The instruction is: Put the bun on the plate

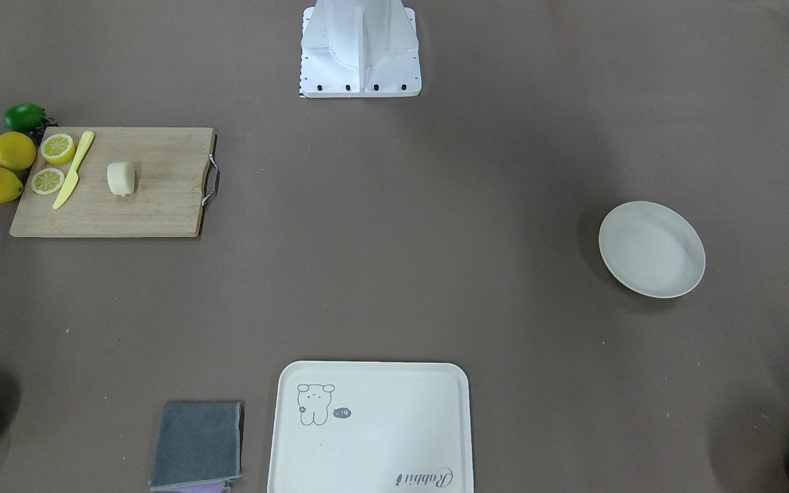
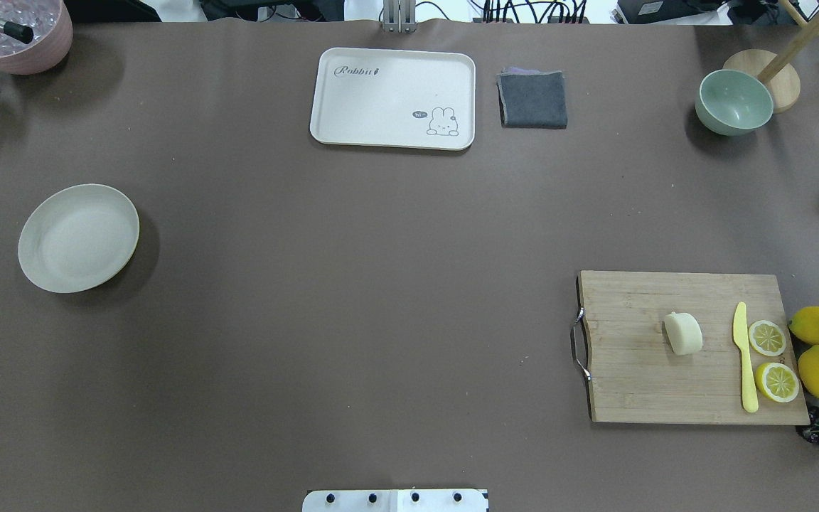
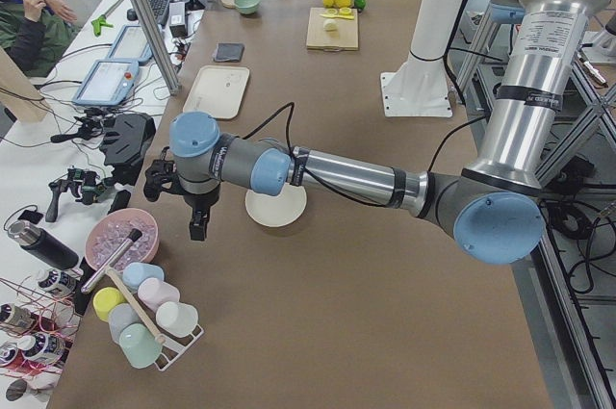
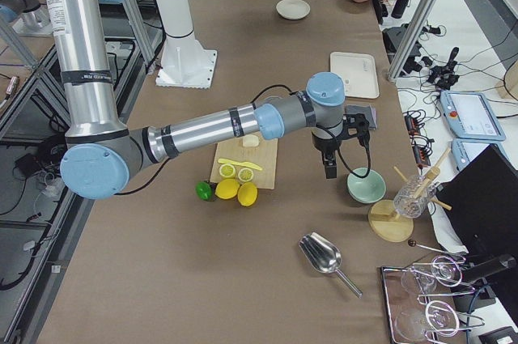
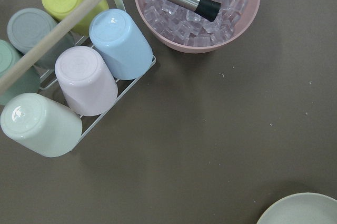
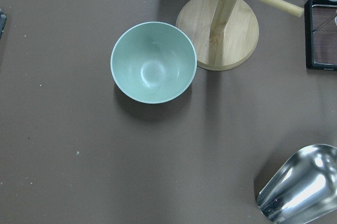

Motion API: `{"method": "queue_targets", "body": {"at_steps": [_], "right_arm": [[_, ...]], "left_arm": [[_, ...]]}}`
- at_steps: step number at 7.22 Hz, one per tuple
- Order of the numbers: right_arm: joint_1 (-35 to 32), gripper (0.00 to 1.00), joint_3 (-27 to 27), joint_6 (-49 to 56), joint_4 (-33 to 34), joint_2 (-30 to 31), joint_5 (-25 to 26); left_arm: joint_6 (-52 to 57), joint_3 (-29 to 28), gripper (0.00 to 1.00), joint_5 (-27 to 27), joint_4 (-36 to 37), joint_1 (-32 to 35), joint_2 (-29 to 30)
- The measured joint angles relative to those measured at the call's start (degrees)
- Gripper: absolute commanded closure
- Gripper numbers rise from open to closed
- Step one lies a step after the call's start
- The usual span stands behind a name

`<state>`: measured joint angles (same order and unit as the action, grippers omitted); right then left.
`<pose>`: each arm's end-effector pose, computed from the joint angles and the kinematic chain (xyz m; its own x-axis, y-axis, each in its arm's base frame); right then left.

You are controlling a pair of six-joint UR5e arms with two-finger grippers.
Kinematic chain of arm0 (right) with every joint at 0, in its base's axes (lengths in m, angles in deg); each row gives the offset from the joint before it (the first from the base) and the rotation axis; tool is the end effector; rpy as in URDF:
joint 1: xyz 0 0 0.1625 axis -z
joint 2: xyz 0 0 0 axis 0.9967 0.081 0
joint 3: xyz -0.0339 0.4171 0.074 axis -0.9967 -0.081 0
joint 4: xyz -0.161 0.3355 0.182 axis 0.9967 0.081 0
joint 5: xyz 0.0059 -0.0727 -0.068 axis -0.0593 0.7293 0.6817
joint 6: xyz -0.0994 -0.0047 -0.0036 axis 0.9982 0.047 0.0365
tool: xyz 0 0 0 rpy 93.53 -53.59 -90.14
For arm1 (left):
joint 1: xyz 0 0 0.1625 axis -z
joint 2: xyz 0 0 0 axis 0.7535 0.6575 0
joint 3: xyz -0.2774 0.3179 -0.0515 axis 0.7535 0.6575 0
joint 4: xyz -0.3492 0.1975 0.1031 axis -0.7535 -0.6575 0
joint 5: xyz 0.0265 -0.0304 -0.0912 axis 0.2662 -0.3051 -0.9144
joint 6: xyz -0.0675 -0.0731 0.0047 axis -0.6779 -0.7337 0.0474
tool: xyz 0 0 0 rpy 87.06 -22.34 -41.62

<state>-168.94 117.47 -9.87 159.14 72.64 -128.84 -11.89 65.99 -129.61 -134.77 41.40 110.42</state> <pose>0.0053 -0.5537 0.4983 0.7132 -0.0641 0.6981 -0.1041 0.9751 0.1958 -0.0643 -0.5984 0.5326 0.6719 -0.0131 -0.7405 0.1634 0.9778 0.1309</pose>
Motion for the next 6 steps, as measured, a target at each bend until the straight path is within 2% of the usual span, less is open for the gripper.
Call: {"method": "queue_targets", "body": {"at_steps": [6], "right_arm": [[0.0, 0.0, 0.3, -0.1, -0.2, 0.1, -0.3]], "left_arm": [[-0.5, 1.4, 0.02, -0.1, -0.1, 0.1, 0.1]]}}
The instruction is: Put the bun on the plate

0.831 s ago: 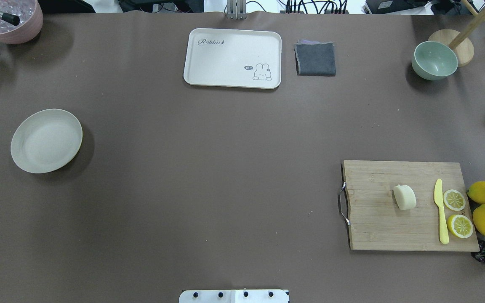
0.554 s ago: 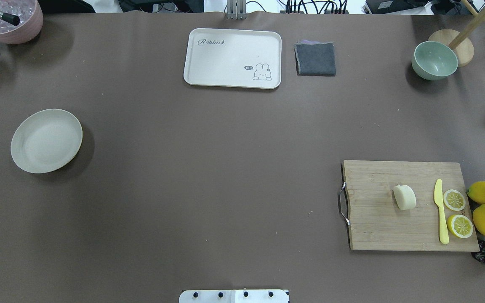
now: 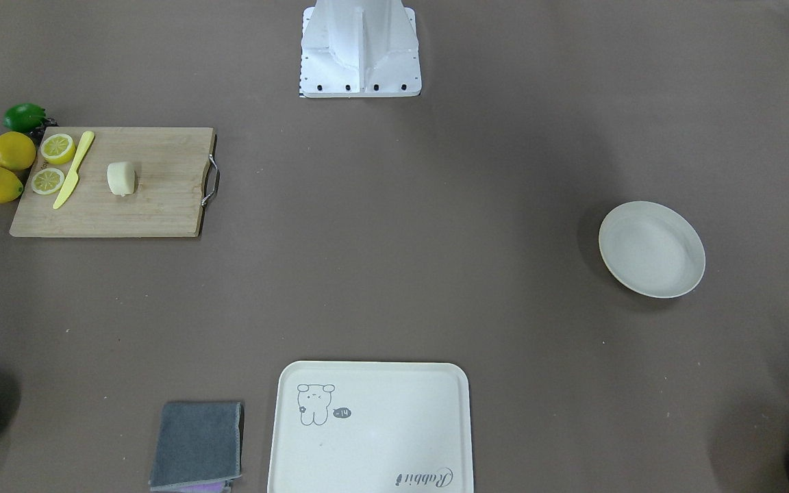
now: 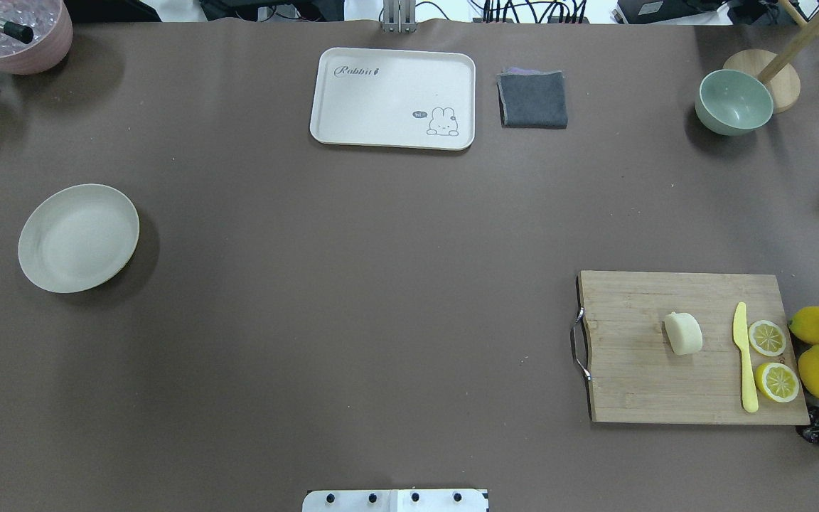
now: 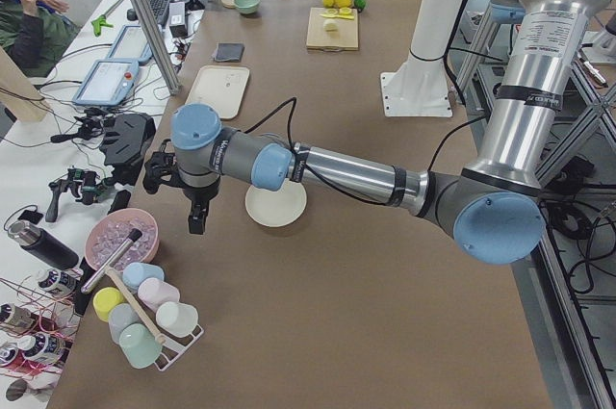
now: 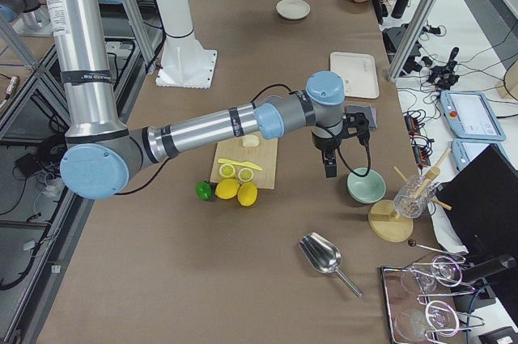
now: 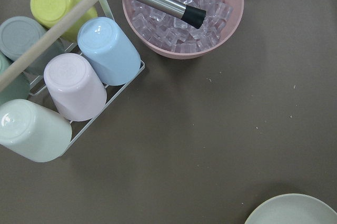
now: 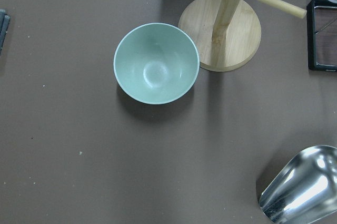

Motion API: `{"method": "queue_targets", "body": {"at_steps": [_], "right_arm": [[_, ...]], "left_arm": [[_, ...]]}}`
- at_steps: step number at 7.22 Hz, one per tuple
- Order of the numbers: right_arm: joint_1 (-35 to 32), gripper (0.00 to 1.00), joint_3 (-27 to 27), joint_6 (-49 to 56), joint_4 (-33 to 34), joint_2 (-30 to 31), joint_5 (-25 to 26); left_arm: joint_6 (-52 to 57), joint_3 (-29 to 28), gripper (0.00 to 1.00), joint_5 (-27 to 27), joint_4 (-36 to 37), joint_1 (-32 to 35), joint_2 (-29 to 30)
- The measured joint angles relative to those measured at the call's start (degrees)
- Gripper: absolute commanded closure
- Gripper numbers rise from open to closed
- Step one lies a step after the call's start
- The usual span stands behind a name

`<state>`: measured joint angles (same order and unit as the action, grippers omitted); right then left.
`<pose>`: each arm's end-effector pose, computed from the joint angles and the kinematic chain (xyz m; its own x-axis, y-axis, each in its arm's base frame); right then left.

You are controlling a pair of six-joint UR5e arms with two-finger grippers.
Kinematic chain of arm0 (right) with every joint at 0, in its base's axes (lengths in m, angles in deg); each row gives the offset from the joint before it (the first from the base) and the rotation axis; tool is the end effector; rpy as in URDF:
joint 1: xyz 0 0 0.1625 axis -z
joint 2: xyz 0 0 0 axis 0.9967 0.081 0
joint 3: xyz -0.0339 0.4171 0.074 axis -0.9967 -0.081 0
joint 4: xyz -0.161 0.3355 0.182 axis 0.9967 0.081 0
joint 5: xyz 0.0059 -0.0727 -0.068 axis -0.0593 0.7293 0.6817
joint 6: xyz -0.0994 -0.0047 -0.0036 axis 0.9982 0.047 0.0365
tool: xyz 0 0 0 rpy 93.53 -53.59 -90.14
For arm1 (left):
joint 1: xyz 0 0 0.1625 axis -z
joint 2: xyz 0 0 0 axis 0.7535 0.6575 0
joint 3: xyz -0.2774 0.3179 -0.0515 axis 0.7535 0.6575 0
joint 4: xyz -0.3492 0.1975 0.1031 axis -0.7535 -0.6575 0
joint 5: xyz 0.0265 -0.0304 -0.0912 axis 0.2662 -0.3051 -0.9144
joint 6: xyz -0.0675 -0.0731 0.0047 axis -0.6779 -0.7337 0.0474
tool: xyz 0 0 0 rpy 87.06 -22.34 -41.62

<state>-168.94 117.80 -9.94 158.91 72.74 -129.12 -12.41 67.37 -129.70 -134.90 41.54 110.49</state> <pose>0.0050 -0.5526 0.4956 0.7091 -0.0694 0.7016 -0.1041 0.9739 0.2017 -0.0656 -0.5975 0.5195 0.6694 -0.0028 -0.7429 0.1716 0.9735 0.1509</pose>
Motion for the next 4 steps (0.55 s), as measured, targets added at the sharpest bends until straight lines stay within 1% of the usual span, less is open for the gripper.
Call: {"method": "queue_targets", "body": {"at_steps": [4], "right_arm": [[0.4, 0.0, -0.8, 0.0, 0.1, -0.1, -0.1]], "left_arm": [[-0.1, 0.1, 0.02, 0.0, -0.3, -0.1, 0.0]]}}
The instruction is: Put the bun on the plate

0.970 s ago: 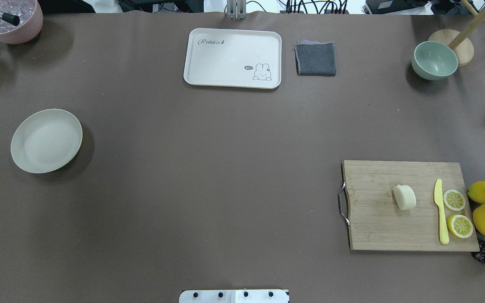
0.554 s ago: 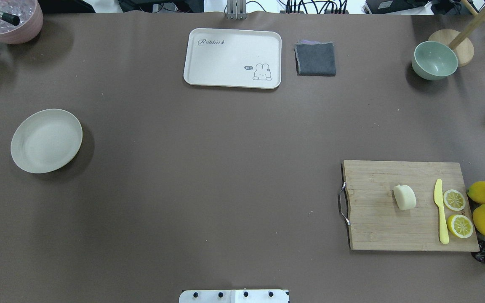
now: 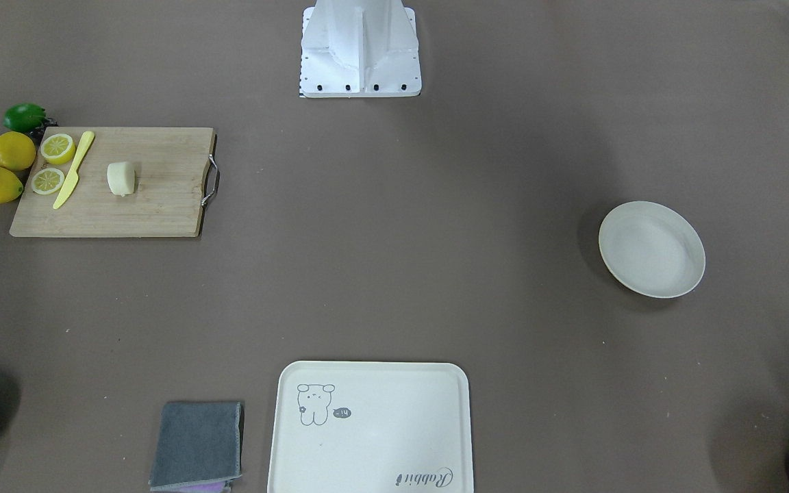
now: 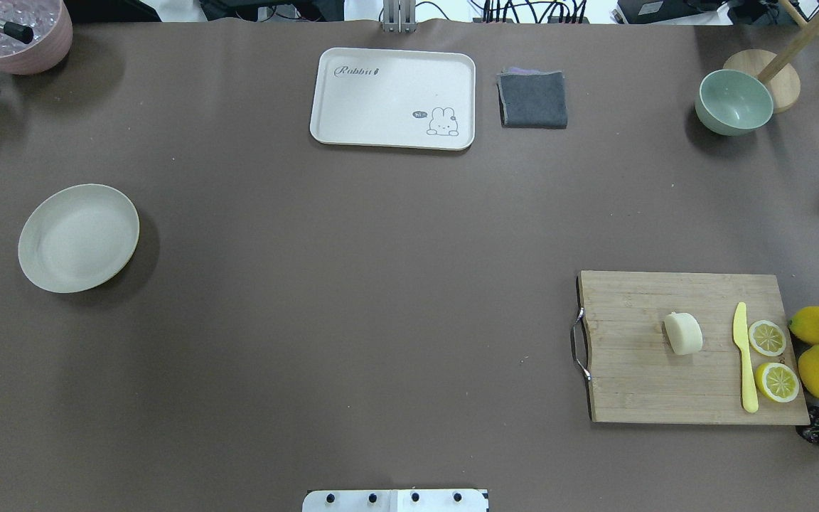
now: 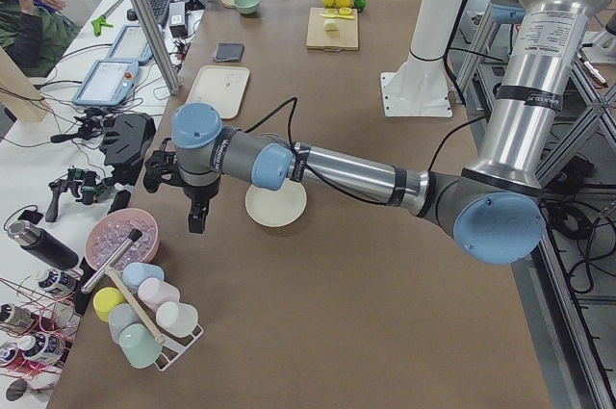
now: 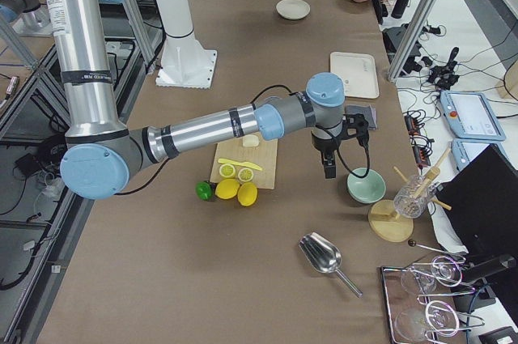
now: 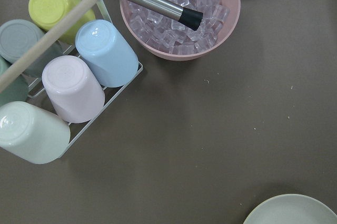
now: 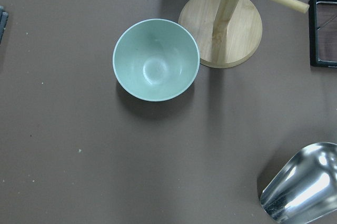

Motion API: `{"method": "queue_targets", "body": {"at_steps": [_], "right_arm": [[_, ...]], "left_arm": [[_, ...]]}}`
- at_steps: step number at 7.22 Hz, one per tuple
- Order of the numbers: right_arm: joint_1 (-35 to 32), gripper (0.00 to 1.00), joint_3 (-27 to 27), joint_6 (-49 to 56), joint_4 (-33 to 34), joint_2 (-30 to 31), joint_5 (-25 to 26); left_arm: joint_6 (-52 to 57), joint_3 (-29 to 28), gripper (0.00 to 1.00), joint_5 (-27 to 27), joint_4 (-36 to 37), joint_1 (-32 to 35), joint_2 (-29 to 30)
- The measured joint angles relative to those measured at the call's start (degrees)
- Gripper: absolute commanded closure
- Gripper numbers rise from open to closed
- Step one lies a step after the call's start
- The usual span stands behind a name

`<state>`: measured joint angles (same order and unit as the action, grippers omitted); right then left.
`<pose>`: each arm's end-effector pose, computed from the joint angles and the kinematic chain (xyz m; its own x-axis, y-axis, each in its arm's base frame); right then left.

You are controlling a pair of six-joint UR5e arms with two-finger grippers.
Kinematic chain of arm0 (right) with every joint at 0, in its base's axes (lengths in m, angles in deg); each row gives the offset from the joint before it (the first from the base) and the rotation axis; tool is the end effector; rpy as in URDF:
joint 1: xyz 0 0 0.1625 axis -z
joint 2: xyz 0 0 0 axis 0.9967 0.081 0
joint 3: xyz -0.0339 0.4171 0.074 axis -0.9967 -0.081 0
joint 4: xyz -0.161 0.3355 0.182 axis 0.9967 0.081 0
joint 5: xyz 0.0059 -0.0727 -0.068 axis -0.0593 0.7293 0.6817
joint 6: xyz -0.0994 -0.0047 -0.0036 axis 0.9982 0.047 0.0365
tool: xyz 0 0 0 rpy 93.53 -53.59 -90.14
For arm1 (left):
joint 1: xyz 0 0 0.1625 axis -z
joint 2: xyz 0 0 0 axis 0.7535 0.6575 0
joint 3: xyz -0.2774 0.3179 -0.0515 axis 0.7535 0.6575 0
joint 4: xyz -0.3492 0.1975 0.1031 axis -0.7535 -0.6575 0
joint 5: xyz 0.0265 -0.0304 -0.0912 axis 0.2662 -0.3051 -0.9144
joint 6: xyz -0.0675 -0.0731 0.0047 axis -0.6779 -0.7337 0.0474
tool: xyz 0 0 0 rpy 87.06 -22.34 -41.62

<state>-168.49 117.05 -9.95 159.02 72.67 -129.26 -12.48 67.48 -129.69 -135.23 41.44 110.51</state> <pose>0.0003 -0.5540 0.5015 0.7081 -0.0657 0.7031 -0.0958 0.9775 0.1879 -0.0646 -0.5979 0.5177 0.6694 0.0031 -0.7429 0.1707 0.9726 0.1578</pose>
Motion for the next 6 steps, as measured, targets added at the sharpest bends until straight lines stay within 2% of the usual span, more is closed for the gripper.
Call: {"method": "queue_targets", "body": {"at_steps": [2, 6], "right_arm": [[0.6, 0.0, -1.0, 0.0, -0.3, -0.4, 0.0], [0.8, 0.0, -0.7, 0.0, -0.5, -0.4, -0.2]], "left_arm": [[0.6, 0.1, 0.02, 0.1, -0.8, -0.6, 0.3], [0.4, 0.2, 0.02, -0.1, -7.1, -2.4, -1.0]]}}
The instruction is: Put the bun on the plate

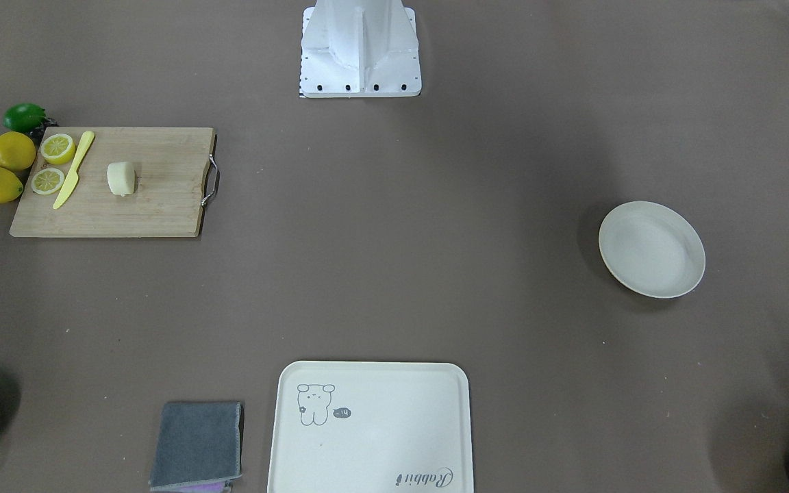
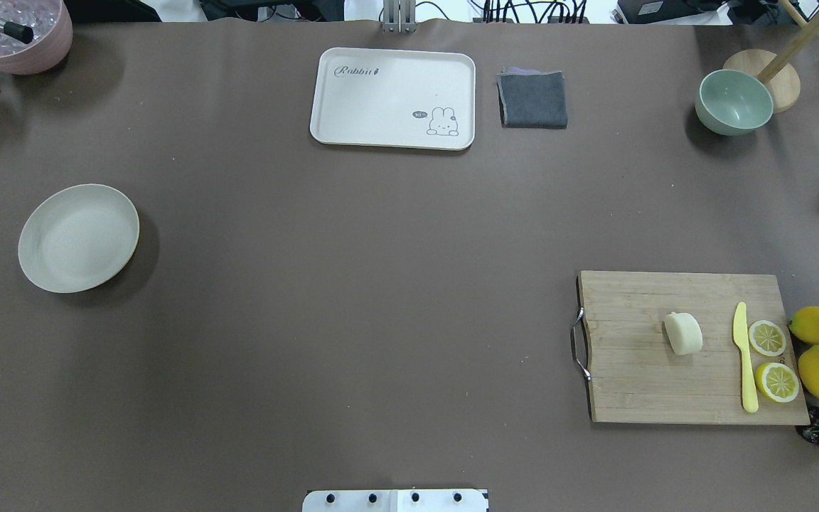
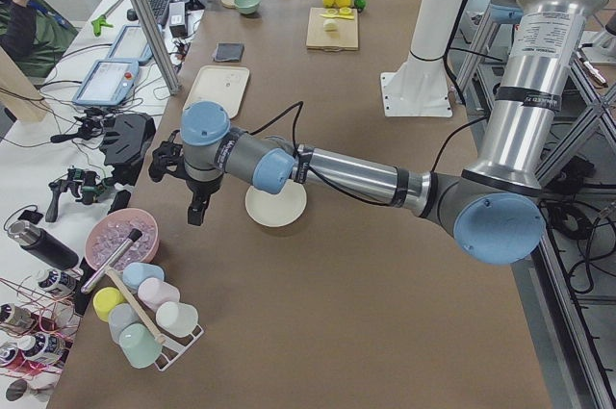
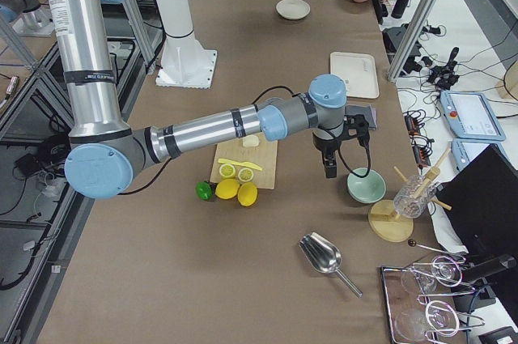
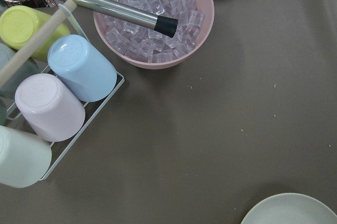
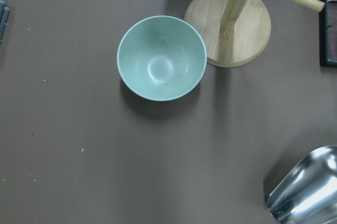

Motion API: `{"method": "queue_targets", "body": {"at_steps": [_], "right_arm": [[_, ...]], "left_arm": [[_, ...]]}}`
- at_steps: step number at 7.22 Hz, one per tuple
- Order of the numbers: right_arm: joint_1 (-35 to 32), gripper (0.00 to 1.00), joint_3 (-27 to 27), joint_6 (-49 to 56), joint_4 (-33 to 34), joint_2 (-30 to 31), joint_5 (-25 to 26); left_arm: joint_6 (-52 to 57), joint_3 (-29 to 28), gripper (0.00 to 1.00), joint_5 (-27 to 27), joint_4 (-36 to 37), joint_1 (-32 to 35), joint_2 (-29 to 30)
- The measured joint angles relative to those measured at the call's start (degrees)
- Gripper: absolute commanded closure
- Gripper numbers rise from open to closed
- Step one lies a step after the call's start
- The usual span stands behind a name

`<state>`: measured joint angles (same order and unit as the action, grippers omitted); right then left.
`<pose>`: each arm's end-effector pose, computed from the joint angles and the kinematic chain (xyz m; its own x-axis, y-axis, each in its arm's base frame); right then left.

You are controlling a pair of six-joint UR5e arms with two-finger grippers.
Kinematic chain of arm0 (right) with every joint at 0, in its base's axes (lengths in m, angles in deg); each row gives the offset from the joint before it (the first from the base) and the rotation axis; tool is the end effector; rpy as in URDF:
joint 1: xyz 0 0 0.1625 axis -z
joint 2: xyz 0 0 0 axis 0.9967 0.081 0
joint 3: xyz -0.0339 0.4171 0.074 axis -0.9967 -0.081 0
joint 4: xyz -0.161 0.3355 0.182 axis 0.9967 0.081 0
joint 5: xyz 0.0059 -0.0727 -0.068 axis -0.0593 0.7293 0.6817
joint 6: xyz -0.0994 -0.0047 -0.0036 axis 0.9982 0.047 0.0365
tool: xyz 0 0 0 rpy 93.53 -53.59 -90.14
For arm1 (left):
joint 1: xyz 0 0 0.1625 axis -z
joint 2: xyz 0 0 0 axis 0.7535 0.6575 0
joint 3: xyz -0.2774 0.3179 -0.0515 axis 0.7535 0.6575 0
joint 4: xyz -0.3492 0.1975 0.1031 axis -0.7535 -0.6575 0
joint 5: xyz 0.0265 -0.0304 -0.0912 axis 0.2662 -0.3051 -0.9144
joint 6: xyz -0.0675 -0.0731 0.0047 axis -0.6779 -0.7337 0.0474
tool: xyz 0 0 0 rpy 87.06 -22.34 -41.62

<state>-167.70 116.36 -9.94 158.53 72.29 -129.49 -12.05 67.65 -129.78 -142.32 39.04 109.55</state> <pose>-0.0080 -0.5573 0.5025 0.7041 -0.0786 0.7057 -0.0815 0.9784 0.1902 -0.0395 -0.5970 0.5114 0.6656 0.1201 -0.7366 0.1254 0.9549 0.2690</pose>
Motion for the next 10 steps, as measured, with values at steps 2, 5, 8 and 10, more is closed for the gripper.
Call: {"method": "queue_targets", "body": {"at_steps": [2, 5, 8, 10], "right_arm": [[0.7, 0.0, -0.1, 0.0, 0.0, -0.2, -0.2], [2.3, 0.0, 0.3, 0.0, 0.0, -0.4, -0.5], [2.4, 0.0, 0.9, 0.0, 0.0, -0.4, -1.7], [2.4, 0.0, 0.8, 0.1, 0.0, -0.3, -1.7]], "left_arm": [[-0.2, -0.3, 0.02, 0.0, -0.4, -2.1, 0.2], [-0.3, -0.4, 0.02, 0.0, -0.5, -3.5, 0.9], [-0.8, 0.3, 0.02, -0.1, -0.6, -3.6, 0.9], [-0.7, 0.4, 0.02, -0.1, -0.5, -3.8, 1.7]]}}
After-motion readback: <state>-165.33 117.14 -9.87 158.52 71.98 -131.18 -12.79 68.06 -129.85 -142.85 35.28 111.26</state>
